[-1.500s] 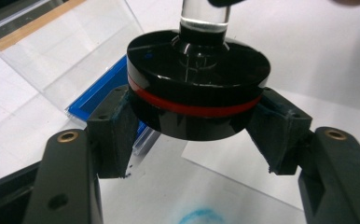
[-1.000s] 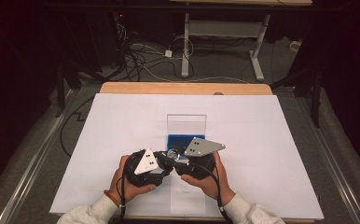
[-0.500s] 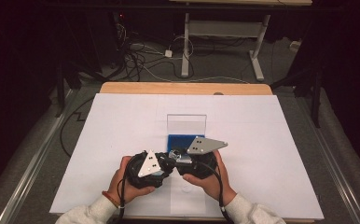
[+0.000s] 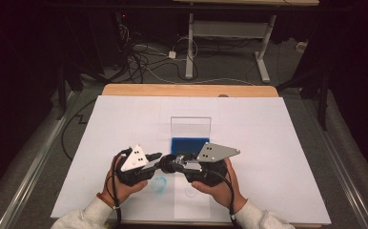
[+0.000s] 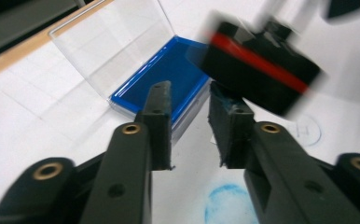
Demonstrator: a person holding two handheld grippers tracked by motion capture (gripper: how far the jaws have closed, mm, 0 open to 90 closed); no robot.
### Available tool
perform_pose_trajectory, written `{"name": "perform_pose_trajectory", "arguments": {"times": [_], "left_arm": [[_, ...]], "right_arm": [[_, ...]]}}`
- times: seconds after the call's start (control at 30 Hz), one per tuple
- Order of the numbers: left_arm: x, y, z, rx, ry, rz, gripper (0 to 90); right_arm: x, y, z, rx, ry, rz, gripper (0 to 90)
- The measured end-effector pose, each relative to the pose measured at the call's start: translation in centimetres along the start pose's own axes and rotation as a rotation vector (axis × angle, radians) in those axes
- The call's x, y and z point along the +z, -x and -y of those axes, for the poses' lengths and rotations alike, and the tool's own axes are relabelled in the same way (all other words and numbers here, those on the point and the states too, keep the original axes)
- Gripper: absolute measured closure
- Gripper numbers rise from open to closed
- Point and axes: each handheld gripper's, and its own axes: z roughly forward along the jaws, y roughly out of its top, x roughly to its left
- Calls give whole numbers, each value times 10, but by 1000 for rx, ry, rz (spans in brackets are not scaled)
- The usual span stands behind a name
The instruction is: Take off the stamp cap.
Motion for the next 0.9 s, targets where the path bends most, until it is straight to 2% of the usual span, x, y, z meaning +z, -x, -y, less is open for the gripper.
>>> {"name": "perform_pose_trajectory", "arguments": {"times": [0.03, 0.07, 0.1, 0.13, 0.17, 0.2, 0.23, 0.3, 0.4, 0.47, 0.5, 0.63, 0.7, 0.77, 0.83, 0.87, 0.9], "left_arm": [[2, 3, 0, 10, -2, 4, 536], [4, 5, 0, 18, -13, 7, 536], [7, 7, 1, 19, -21, -13, 425], [9, 8, 2, 14, -20, -19, 377], [12, 9, 3, 19, -29, 5, 340], [13, 10, 3, 22, -31, 5, 340], [14, 11, 3, 20, -28, 8, 258], [18, 15, 3, 47, -35, 27, 251], [20, 19, 1, 71, -45, 32, 254], [22, 20, 1, 89, -54, 51, 347], [22, 20, 1, 94, -64, 52, 348], [22, 22, 1, 111, -78, 39, 353], [23, 22, 0, 109, -85, 47, 352], [23, 25, -1, 134, -101, 31, 354], [25, 25, -1, 139, -111, 34, 356], [25, 26, -1, 143, -111, 22, 356], [24, 26, -1, 132, -99, 24, 356]], "right_arm": [[-3, 5, -2, 27, 8, 10, 575], [-3, 5, -2, 27, 8, 10, 575], [-4, 7, -1, 25, -2, 22, 575], [-3, 8, 0, 38, -6, 22, 575], [-2, 9, 1, 51, -13, 10, 575], [-2, 9, 1, 51, -13, 10, 575], [2, 7, 2, 51, -28, 1, 575], [4, 6, 3, 49, -40, -6, 575], [12, 1, 8, 46, -68, -23, 575], [15, -1, 9, 36, -77, -25, 575], [15, -2, 9, 31, -86, -21, 575], [15, -2, 9, 30, -88, -22, 575], [15, -2, 9, 33, -87, -24, 575], [15, -2, 8, 27, -96, -25, 575], [14, -2, 7, 23, -99, -18, 575], [14, -2, 7, 25, -102, -18, 575], [14, -2, 7, 25, -102, -18, 575]]}}
